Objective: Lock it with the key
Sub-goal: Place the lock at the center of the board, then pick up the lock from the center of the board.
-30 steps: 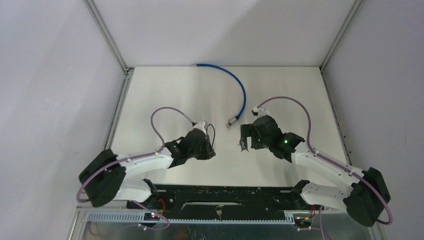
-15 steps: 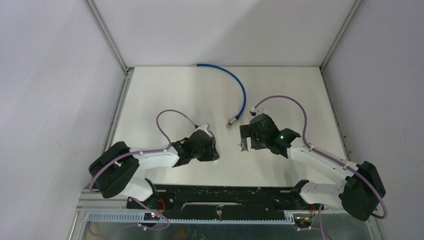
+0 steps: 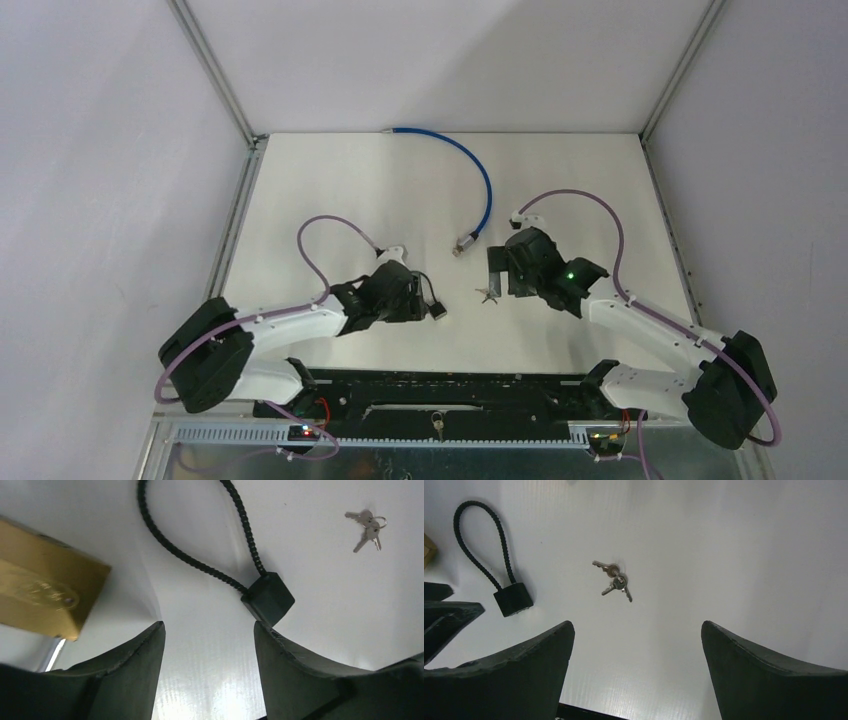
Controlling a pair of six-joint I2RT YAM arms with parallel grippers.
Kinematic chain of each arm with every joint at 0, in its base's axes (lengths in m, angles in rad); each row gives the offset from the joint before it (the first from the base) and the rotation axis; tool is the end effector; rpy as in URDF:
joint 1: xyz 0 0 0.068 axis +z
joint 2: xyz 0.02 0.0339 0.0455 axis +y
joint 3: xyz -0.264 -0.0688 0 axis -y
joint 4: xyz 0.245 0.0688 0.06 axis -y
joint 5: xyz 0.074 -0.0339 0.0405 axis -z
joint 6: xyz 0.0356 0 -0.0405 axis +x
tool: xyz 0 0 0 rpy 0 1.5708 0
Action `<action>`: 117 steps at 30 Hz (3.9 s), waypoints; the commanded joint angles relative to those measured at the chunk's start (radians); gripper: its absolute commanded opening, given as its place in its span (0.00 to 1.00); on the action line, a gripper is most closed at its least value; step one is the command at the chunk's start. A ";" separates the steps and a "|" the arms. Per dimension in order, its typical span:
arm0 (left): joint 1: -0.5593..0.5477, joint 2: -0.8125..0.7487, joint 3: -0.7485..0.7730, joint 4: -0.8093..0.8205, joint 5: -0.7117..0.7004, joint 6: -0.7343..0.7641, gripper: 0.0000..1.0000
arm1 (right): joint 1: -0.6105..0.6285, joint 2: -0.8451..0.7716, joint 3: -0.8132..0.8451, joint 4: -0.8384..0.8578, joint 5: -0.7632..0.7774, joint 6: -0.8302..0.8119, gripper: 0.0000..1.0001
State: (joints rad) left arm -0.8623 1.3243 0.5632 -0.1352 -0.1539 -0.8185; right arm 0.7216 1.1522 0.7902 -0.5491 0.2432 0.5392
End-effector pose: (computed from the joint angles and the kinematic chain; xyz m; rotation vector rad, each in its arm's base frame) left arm 0.1620 -0.1806 0.1587 -0.0130 2.5311 -0.5307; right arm 0.1780 0.1452 0.2383 -0.1215 2.4586 0.2535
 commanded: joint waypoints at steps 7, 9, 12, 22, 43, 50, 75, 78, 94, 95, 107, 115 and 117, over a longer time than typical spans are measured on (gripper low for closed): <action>0.005 0.008 0.285 -0.123 -0.127 0.306 0.74 | -0.029 -0.089 0.040 -0.025 0.049 0.040 0.99; 0.005 0.068 0.378 -0.167 -0.130 0.373 0.77 | -0.034 -0.113 0.040 -0.038 0.049 0.042 0.99; 0.007 0.169 0.509 -0.237 -0.145 0.478 0.80 | -0.049 -0.146 0.040 -0.053 0.027 0.040 0.99; 0.072 0.564 0.944 -0.365 -0.079 0.699 0.80 | -0.132 -0.273 0.056 -0.063 -0.158 0.011 0.99; 0.131 1.094 1.557 -0.516 0.134 0.666 0.70 | -0.136 -0.516 -0.023 -0.202 -0.087 0.053 0.97; 0.129 1.154 1.614 -0.550 0.201 0.647 0.53 | -0.136 -0.514 -0.023 -0.212 -0.080 0.045 0.97; 0.056 0.682 1.075 -0.337 0.309 0.792 0.00 | -0.143 -0.531 -0.031 -0.200 -0.032 0.061 0.98; 0.050 0.535 0.991 -0.299 0.416 0.790 0.00 | -0.150 -0.534 -0.045 -0.157 -0.022 0.103 0.97; -0.048 0.154 0.605 -0.093 0.550 0.713 0.00 | -0.230 -0.552 -0.179 0.234 -0.268 0.538 0.95; -0.048 0.150 0.595 -0.082 0.551 0.709 0.00 | -0.230 -0.552 -0.182 0.237 -0.272 0.553 0.95; -0.066 0.142 0.589 -0.052 0.580 0.695 0.00 | -0.237 -0.462 -0.377 0.381 -0.350 0.819 0.86; -0.120 0.119 0.576 -0.108 0.575 0.760 0.00 | -0.257 -0.396 -0.396 0.610 -0.305 0.702 0.78; -0.131 0.103 0.565 -0.112 0.567 0.768 0.00 | -0.265 -0.407 -0.396 0.626 -0.288 0.689 0.78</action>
State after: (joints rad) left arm -0.9581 1.5150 1.1442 -0.2844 0.3885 -0.0975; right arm 0.4694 0.7578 0.3752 -0.0597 -0.0994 1.2842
